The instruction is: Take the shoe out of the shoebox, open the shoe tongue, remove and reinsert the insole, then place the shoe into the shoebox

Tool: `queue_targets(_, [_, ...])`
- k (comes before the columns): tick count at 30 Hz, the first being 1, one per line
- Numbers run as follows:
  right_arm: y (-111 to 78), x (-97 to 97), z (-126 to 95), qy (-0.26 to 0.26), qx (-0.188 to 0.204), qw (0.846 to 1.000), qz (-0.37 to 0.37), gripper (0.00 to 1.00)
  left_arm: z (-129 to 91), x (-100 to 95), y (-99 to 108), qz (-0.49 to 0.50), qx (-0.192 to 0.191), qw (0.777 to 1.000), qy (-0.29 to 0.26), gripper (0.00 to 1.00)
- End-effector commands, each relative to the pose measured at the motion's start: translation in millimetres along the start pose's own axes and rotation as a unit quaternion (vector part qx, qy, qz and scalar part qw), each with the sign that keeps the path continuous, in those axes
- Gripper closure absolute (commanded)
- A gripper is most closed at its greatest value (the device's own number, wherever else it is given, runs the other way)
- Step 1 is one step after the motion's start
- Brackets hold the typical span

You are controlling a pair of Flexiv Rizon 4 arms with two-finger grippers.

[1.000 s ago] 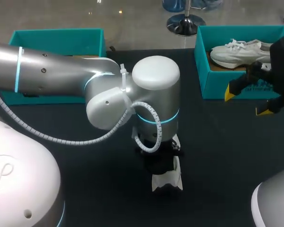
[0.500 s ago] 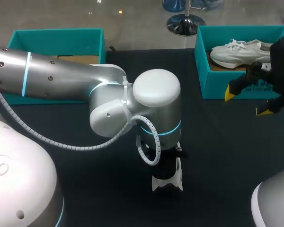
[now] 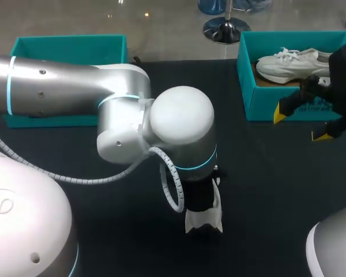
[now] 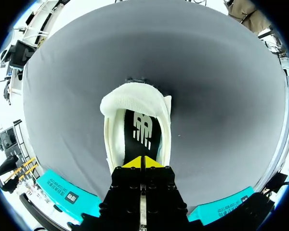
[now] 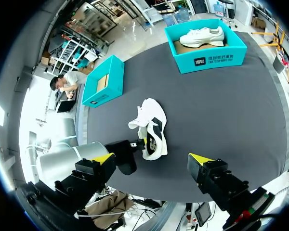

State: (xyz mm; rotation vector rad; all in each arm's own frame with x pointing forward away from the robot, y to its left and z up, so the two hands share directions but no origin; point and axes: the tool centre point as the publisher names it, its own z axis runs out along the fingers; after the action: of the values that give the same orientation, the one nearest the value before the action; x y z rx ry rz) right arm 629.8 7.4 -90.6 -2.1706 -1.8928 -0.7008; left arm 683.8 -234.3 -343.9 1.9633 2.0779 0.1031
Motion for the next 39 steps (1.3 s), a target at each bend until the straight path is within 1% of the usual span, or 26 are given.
queue_targets(1, [3.6,2.4,0.6,-0.002,0.004,1.000,0.001,0.00,-1.0,3.1,4.4,-0.011,-0.015,1.000,-0.002,1.00])
queue_targets(5, [3.6,2.4,0.6,-0.002,0.004,1.000,0.001,0.00,5.3,1.3,12.6,-0.022,-0.019,1.000,-0.003,1.00])
queue_targets(10, [3.6,2.4,0.6,-0.002,0.004,1.000,0.001,0.00,13.3,-6.1,19.2,-0.027,-0.016,0.999,-0.004,1.00])
queue_targets(12, [3.6,2.4,0.6,-0.002,0.004,1.000,0.001,0.00,15.9,-9.4,21.2,-0.033,-0.008,0.999,-0.007,1.00])
queue_targets(18, [3.6,2.4,0.6,-0.002,0.004,1.000,0.001,0.00,24.3,-15.8,20.0,-0.031,-0.014,0.999,0.006,1.00])
queue_targets(24, [3.6,2.4,0.6,-0.002,0.004,1.000,0.001,0.00,30.9,-13.7,15.7,-0.028,-0.013,0.999,0.019,1.00])
queue_targets(25, [3.6,2.4,0.6,-0.002,0.004,1.000,0.001,0.00,31.5,-13.3,15.2,-0.028,-0.013,0.999,0.020,0.95])
queue_targets(26, [3.6,2.4,0.6,-0.002,0.004,1.000,0.001,0.00,32.1,-12.7,14.5,-0.027,-0.013,0.999,0.021,0.86])
queue_targets(29, [3.6,2.4,0.6,-0.002,0.004,1.000,0.001,0.00,32.4,-11.7,13.8,-0.026,-0.012,0.999,0.021,0.75])
queue_targets(33, [3.6,2.4,0.6,-0.002,0.004,1.000,0.001,0.00,32.4,-10.4,13.7,-0.025,-0.011,0.999,0.022,0.64])
queue_targets(34, [3.6,2.4,0.6,-0.002,0.004,1.000,0.001,0.00,32.4,-10.0,13.5,-0.026,-0.010,0.999,0.021,0.58])
queue_targets(35, [3.6,2.4,0.6,-0.002,0.004,1.000,0.001,0.00,32.5,-9.3,13.0,-0.026,-0.009,0.999,0.021,0.51])
queue_targets(36, [3.6,2.4,0.6,-0.002,0.004,1.000,0.001,0.00,32.9,-8.7,12.4,-0.024,-0.008,0.999,0.022,0.38])
queue_targets(37, [3.6,2.4,0.6,-0.002,0.004,1.000,0.001,0.00,33.3,-8.3,12.0,-0.024,-0.008,0.999,0.023,0.23])
queue_targets(38, [3.6,2.4,0.6,-0.002,0.004,1.000,0.001,0.00,33.7,-8.1,11.8,-0.024,-0.008,0.999,0.023,0.10])
queue_targets(39, [3.6,2.4,0.6,-0.002,0.004,1.000,0.001,0.00,34.2,-7.7,11.6,-0.025,-0.006,0.999,0.024,0.03])
